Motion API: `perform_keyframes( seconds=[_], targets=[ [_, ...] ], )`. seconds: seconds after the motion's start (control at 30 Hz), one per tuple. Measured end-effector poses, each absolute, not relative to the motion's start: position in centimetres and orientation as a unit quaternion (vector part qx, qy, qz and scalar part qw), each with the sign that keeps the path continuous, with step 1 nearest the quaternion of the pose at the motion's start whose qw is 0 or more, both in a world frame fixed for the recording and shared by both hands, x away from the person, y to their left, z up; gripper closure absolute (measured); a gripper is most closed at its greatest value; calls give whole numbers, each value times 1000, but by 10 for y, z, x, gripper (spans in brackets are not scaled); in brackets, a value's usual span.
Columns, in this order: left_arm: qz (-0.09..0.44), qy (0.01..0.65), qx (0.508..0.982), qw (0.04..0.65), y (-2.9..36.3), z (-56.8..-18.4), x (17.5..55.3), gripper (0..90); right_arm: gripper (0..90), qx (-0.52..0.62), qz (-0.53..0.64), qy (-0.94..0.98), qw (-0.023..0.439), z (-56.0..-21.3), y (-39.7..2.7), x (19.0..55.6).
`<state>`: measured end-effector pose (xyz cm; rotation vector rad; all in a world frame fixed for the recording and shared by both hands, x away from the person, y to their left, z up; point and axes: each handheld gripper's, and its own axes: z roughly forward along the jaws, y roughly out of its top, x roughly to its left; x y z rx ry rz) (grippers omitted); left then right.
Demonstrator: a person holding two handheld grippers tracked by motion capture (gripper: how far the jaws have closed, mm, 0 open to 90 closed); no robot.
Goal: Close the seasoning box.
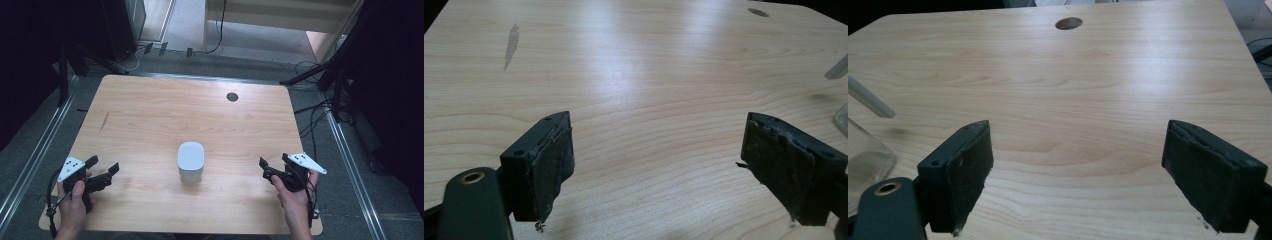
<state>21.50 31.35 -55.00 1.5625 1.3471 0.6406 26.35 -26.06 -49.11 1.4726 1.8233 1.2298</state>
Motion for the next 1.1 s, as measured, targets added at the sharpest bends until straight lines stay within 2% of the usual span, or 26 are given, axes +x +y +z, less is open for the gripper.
perform_keyframes(
  seconds=[0.8, 1.1],
  targets=[
    [264, 551, 638, 469, 312, -550, 215, 137, 139, 588, 408, 644, 270, -537, -338, 238],
    [262, 550, 639, 471, 313, -550, 215, 137, 147, 578, 418, 645, 275, -546, -341, 229]
  ],
)
